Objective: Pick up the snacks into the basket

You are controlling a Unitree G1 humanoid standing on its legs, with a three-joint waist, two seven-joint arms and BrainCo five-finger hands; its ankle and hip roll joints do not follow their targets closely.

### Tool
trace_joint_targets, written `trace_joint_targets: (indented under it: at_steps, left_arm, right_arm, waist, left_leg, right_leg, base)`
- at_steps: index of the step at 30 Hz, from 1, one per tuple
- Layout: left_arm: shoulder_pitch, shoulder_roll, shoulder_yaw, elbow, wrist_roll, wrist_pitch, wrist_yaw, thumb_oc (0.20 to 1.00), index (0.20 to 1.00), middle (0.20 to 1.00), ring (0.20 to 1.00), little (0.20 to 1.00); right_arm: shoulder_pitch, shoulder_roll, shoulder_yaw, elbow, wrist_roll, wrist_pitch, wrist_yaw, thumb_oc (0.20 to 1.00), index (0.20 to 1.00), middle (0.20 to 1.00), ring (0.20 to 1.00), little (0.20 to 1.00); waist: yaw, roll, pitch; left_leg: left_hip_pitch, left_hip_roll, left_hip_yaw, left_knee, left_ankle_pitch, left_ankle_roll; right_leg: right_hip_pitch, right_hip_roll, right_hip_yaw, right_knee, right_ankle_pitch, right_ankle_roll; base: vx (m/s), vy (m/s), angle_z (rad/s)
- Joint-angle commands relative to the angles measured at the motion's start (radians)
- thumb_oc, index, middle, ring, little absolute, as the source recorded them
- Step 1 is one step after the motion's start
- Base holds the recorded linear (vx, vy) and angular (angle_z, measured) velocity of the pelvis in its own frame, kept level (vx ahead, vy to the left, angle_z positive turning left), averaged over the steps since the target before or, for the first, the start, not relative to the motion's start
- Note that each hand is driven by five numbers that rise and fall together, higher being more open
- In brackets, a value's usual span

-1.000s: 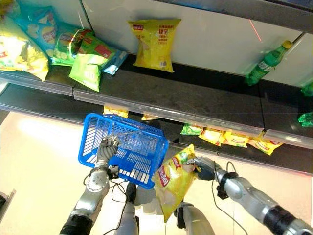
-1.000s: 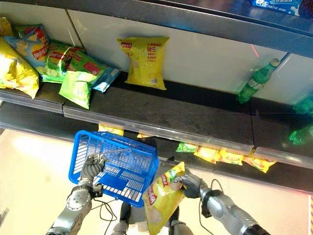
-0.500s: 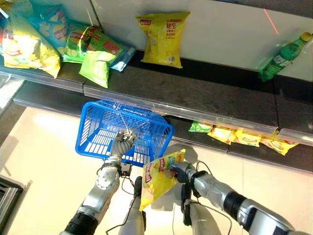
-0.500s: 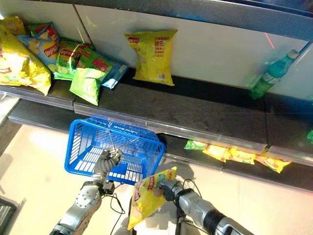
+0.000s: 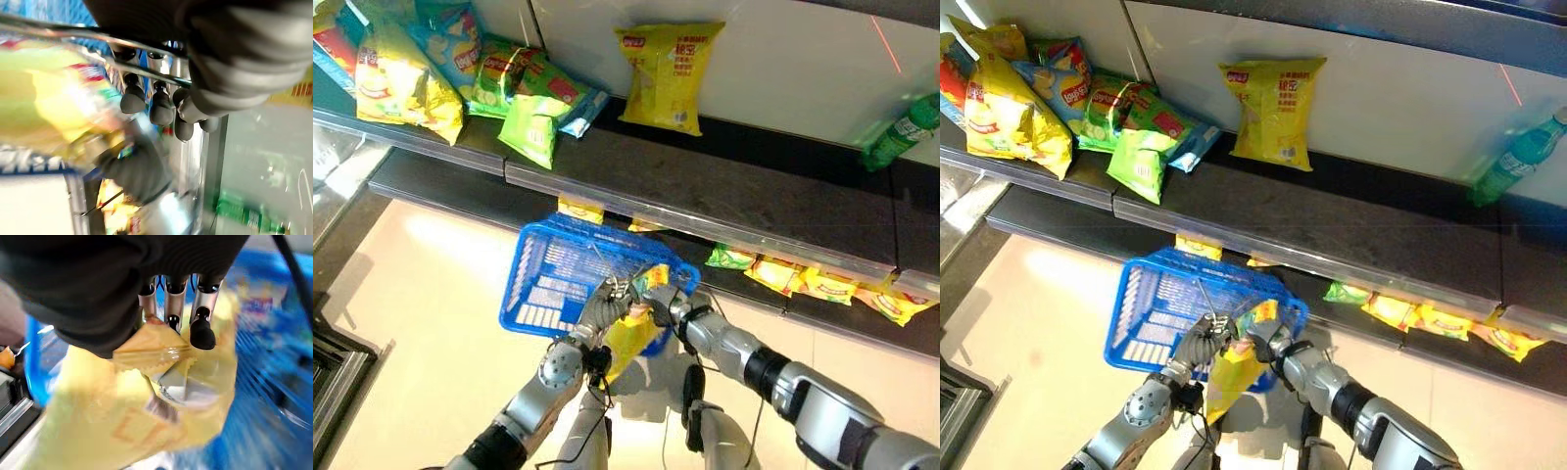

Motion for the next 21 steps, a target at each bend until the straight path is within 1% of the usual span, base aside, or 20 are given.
trace_joint_targets:
  at_steps: [1,4,7,8,15,16,17,18,19,21]
  left_arm:
    - [-0.068,-0.022,-0.064,-0.207,-0.040,-0.072,-0.055,0.200,0.200,0.200,0.200,0.200]
    - [-0.073,-0.031,-0.092,-0.196,-0.063,-0.059,-0.067,0.200,0.200,0.200,0.200,0.200]
    - [-0.074,-0.028,-0.100,-0.202,-0.074,-0.058,-0.075,0.200,0.200,0.200,0.200,0.200]
    - [-0.079,-0.029,-0.110,-0.198,-0.085,-0.055,-0.080,0.200,0.200,0.200,0.200,0.200]
    - [-0.084,-0.035,-0.110,-0.185,-0.092,-0.056,-0.057,0.200,0.200,0.200,0.200,0.200]
    - [-0.084,-0.037,-0.110,-0.185,-0.092,-0.055,-0.057,0.200,0.200,0.200,0.200,0.200]
    - [-0.084,-0.037,-0.110,-0.185,-0.092,-0.055,-0.057,0.200,0.200,0.200,0.200,0.200]
    - [-0.084,-0.037,-0.109,-0.184,-0.090,-0.055,-0.055,0.200,0.200,0.200,0.200,0.200]
    - [-0.083,-0.037,-0.105,-0.184,-0.088,-0.052,-0.055,0.200,0.200,0.200,0.200,0.200]
    - [-0.080,-0.040,-0.102,-0.182,-0.088,-0.052,-0.055,0.200,0.200,0.200,0.200,0.200]
  right_arm:
    - [-0.079,0.056,-0.009,-0.083,0.002,-0.026,-0.054,0.200,0.200,0.200,0.200,0.200]
    - [-0.104,0.067,-0.012,-0.129,0.011,-0.027,-0.053,0.200,0.200,0.200,0.200,0.200]
    - [-0.106,0.069,-0.026,-0.151,0.027,-0.028,-0.059,0.200,0.200,0.200,0.200,0.200]
    - [-0.116,0.069,-0.024,-0.191,0.030,-0.034,-0.061,0.200,0.200,0.200,0.200,0.200]
    - [-0.098,0.087,-0.057,-0.270,0.111,-0.042,-0.071,0.200,0.200,0.200,0.200,0.200]
    - [-0.096,0.092,-0.055,-0.262,0.114,-0.042,-0.066,0.313,0.313,0.313,0.313,0.313]
    - [-0.097,0.093,-0.055,-0.261,0.114,-0.042,-0.066,0.313,0.313,0.313,0.313,0.313]
    - [-0.095,0.095,-0.054,-0.257,0.115,-0.040,-0.066,0.642,0.642,0.642,0.642,0.642]
    - [-0.085,0.090,-0.054,-0.252,0.108,-0.037,-0.059,1.000,1.000,1.000,1.000,1.000]
    - [-0.075,0.087,-0.052,-0.233,0.101,-0.034,-0.053,1.000,1.000,1.000,1.000,1.000]
  waist:
    - [0.005,-0.016,-0.024]
    - [0.001,-0.016,-0.023]
    - [0.001,-0.015,-0.021]
    - [-0.003,-0.016,-0.020]
    - [-0.014,-0.019,-0.022]
    - [-0.014,-0.019,-0.023]
    - [-0.014,-0.019,-0.023]
    - [-0.015,-0.020,-0.024]
    - [-0.016,-0.020,-0.024]
    - [-0.015,-0.020,-0.024]
  left_leg:
    - [-0.041,-0.021,0.025,0.101,-0.112,0.023]
    - [-0.046,-0.022,0.025,0.113,-0.118,0.026]
    - [-0.049,-0.022,0.026,0.118,-0.120,0.027]
    - [-0.051,-0.022,0.028,0.118,-0.120,0.028]
    - [-0.061,-0.021,0.031,0.128,-0.123,0.028]
    - [-0.062,-0.020,0.031,0.128,-0.123,0.029]
    - [-0.062,-0.020,0.031,0.128,-0.123,0.029]
    - [-0.063,-0.020,0.031,0.128,-0.123,0.029]
    - [-0.063,-0.021,0.030,0.127,-0.123,0.028]
    - [-0.063,-0.021,0.030,0.127,-0.123,0.028]
  right_leg:
    - [0.051,-0.056,0.058,-0.138,0.017,0.097]
    - [0.044,-0.054,0.064,-0.131,0.014,0.095]
    - [0.039,-0.052,0.067,-0.128,0.015,0.094]
    - [0.036,-0.052,0.070,-0.129,0.015,0.095]
    - [0.026,-0.048,0.078,-0.127,0.016,0.094]
    - [0.026,-0.048,0.078,-0.127,0.016,0.093]
    - [0.025,-0.048,0.077,-0.128,0.016,0.093]
    - [0.024,-0.048,0.078,-0.127,0.016,0.093]
    - [0.025,-0.047,0.077,-0.126,0.015,0.092]
    - [0.026,-0.049,0.074,-0.125,0.015,0.092]
  base:
    - [-0.01,0.000,0.04]
    - [0.00,-0.001,0.01]
    - [0.00,0.000,0.00]
    - [0.00,0.001,-0.04]
    - [0.00,0.002,-0.06]
    - [0.00,0.000,0.00]
    - [0.00,0.000,0.00]
    - [0.00,0.000,0.00]
    - [0.00,0.000,0.00]
    - [0.00,0.000,0.00]
